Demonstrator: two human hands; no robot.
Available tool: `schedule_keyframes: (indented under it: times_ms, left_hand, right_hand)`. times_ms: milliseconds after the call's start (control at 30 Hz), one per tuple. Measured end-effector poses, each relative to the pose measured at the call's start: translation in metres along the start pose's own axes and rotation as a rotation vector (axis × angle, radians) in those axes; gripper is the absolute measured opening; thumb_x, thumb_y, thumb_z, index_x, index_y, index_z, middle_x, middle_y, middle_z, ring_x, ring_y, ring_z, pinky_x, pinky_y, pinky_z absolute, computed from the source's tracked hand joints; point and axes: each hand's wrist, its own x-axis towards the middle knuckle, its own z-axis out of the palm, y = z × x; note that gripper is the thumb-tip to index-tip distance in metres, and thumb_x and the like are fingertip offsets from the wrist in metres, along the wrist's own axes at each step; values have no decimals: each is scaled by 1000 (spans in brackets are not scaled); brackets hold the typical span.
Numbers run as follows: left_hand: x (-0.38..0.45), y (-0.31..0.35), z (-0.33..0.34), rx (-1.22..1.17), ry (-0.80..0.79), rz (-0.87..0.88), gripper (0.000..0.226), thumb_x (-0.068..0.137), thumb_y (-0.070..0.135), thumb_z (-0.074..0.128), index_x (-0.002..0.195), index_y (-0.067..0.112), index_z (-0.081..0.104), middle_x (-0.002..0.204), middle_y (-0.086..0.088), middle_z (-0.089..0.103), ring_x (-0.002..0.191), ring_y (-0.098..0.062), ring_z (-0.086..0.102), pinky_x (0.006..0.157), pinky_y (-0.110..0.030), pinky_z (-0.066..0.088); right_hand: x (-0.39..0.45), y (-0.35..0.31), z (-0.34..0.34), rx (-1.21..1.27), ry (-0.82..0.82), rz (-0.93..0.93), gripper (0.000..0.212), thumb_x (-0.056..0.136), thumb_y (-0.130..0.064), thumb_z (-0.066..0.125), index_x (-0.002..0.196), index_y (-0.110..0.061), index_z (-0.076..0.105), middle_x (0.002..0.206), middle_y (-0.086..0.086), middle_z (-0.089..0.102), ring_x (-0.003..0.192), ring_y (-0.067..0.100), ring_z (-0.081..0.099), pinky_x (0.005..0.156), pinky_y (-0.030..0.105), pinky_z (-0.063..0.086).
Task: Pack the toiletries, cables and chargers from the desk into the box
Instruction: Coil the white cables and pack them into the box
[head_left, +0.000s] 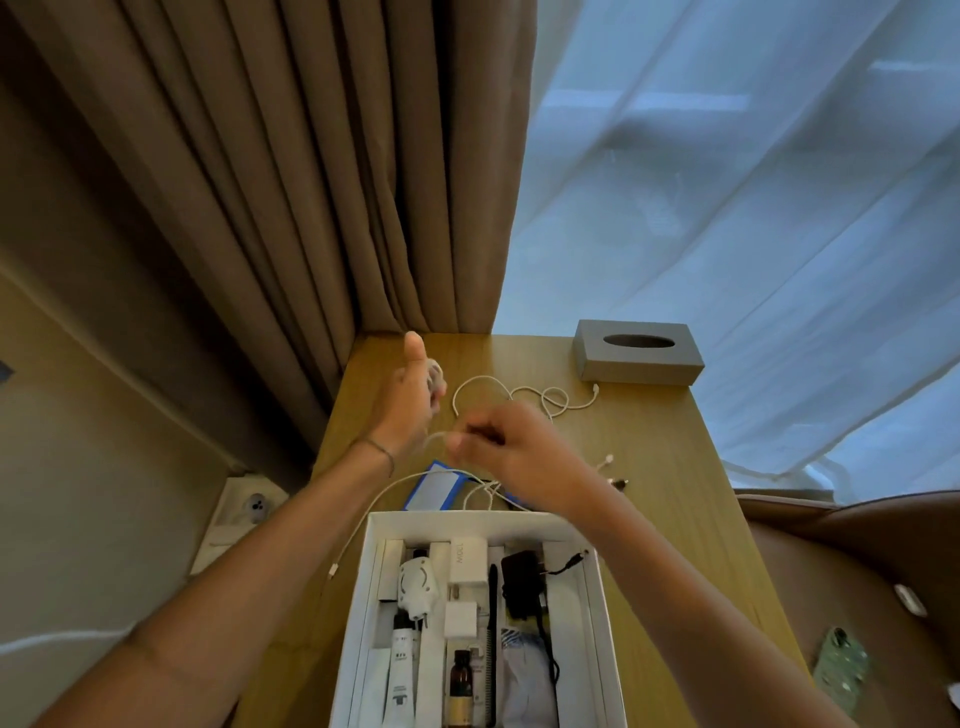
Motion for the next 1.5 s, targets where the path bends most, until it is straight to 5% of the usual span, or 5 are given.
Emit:
schedule_keyframes:
  times_ms: [367,600,767,1067,1500]
  left_hand:
    - [-42,12,-12,-72,-809,-108,65,86,72,22,69,15,47,52,5,37,41,-8,28,39,-20,27]
    - [-43,21,-27,-86,-41,-6,50,107,36,31,105,1,67,78,-8,74,65,-20,70,62,-29,58]
    - [-21,20,-44,-604,124,-109,55,108,39,22,127,1,57,118,-20,70,110,-28,69,95,-42,54]
    - [12,9,-65,-310,459,34,44,103,50,34,78,21,55,56,6,59,46,-9,52,48,-24,47]
    - [-36,-10,-34,110,-522,97,79,71,88,24,68,13,48,56,-5,44,40,-7,36,39,-16,32]
  right_hand:
    - [41,9,-40,198,136,-46,36,95,-27,68,72,0,65,53,-6,47,49,3,37,53,17,33]
    - [44,46,-9,346,164,62,33,105,-22,51,81,-3,64,62,5,48,59,20,44,59,31,40]
    - [41,58,50,142,37,134,23,103,-17,53,87,-23,69,71,-4,63,69,21,61,73,37,52]
    - [18,19,76,-184,-193,-62,32,106,-32,47,103,-13,73,77,-4,69,60,3,57,63,23,46]
    - [57,1,-22,-134,-136,-132,13,94,-22,67,83,-20,75,71,-12,67,68,4,61,69,26,50]
